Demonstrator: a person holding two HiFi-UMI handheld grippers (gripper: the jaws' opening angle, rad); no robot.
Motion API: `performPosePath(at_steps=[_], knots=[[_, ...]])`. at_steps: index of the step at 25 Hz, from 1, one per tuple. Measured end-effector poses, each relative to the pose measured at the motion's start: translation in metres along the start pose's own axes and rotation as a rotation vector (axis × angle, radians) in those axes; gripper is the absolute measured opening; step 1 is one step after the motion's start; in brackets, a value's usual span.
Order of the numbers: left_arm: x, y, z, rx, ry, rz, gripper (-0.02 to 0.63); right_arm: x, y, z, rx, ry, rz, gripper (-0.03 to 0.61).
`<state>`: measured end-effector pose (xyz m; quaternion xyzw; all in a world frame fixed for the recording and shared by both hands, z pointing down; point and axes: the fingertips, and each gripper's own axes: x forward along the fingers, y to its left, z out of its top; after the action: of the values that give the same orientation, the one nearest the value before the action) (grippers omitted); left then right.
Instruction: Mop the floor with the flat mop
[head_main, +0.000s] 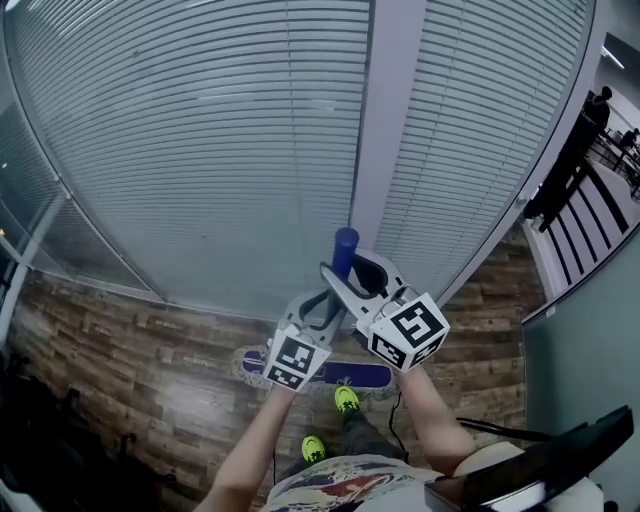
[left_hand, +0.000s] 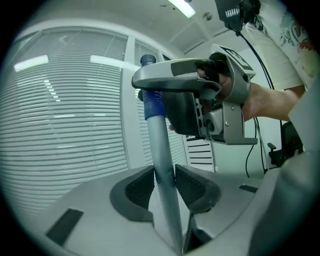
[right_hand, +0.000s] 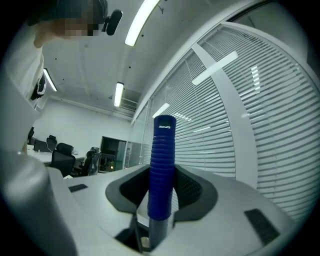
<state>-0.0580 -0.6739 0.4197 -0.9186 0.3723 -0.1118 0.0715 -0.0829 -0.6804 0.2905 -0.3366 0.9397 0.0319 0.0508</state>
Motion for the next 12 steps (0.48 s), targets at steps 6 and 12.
performPosePath(at_steps=[6, 12], knots=[[-0.075, -0.053, 0.028, 0.093, -0.076, -0.116, 0.138, -0.050, 0.072, 0.010, -0.010, 0.015, 0.039, 0.141], [-0.130, -0.128, 0.063, 0.200, -0.130, -0.202, 0.138, -0.124, 0.134, 0.006, -0.005, 0.038, 0.088, 0.141]])
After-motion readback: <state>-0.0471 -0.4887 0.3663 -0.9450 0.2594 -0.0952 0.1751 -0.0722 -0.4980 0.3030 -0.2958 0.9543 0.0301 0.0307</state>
